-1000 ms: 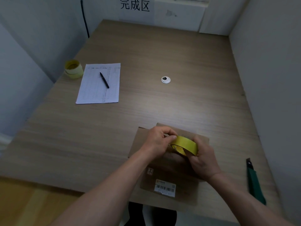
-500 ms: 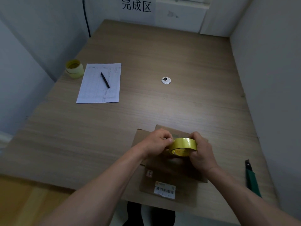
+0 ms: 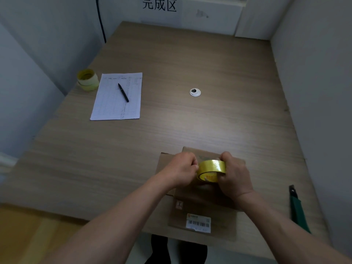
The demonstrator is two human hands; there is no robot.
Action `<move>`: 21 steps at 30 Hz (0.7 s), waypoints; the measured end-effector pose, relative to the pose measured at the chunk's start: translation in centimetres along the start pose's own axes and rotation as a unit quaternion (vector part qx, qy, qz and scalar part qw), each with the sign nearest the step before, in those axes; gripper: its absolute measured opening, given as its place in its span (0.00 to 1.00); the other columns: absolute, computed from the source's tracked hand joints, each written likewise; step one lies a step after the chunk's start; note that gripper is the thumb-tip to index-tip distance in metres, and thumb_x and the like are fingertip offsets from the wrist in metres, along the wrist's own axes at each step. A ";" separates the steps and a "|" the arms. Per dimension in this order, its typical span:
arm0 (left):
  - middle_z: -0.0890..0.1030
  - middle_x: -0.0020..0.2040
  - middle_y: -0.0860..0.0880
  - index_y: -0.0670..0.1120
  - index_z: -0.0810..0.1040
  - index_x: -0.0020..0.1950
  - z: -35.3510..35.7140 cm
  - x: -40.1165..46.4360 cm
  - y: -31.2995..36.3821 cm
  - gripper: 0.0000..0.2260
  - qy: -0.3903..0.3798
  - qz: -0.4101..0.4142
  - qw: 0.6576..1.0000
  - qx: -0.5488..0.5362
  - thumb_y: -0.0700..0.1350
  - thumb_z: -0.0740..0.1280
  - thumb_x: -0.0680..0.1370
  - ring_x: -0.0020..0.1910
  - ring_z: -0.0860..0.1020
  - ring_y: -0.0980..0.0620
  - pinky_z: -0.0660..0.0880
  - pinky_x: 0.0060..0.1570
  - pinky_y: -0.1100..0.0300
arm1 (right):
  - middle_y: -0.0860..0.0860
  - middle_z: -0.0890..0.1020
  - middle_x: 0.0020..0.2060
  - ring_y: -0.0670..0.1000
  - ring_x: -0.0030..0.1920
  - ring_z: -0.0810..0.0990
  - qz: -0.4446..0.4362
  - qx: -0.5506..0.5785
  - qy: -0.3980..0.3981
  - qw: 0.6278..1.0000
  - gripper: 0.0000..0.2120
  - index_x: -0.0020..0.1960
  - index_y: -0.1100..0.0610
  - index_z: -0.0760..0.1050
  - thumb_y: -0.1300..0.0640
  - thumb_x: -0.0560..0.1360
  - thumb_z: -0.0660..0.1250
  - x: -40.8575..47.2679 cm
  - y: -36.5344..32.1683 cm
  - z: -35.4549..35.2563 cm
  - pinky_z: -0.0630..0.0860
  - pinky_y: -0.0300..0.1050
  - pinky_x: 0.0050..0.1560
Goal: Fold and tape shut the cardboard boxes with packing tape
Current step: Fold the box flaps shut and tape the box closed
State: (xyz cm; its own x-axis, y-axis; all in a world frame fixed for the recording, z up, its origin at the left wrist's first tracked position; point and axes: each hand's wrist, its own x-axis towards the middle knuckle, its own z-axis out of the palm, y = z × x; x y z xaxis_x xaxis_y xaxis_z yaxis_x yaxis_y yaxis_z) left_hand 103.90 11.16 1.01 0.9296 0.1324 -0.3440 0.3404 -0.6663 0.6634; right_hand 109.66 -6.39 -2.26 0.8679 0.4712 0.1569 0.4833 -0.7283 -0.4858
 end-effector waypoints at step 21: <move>0.79 0.40 0.49 0.46 0.79 0.45 -1.1 -0.1 -0.6 0.08 -0.090 -0.010 0.960 -0.266 0.33 0.69 0.75 0.40 0.76 0.55 0.75 0.41 0.62 | 0.46 0.76 0.36 0.53 0.38 0.72 0.074 0.103 -0.058 0.990 0.09 0.42 0.49 0.70 0.56 0.63 0.66 -0.1 1.4 -0.1 0.63 0.45 0.33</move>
State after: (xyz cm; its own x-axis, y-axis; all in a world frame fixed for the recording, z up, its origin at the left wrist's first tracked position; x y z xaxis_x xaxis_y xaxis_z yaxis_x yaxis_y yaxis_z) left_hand 103.79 12.38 1.37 0.8986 -0.0186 -0.4383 0.4272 -0.1902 0.8839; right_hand 110.32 -7.52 -2.87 0.9026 0.4299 -0.0240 0.3074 -0.6824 -0.6632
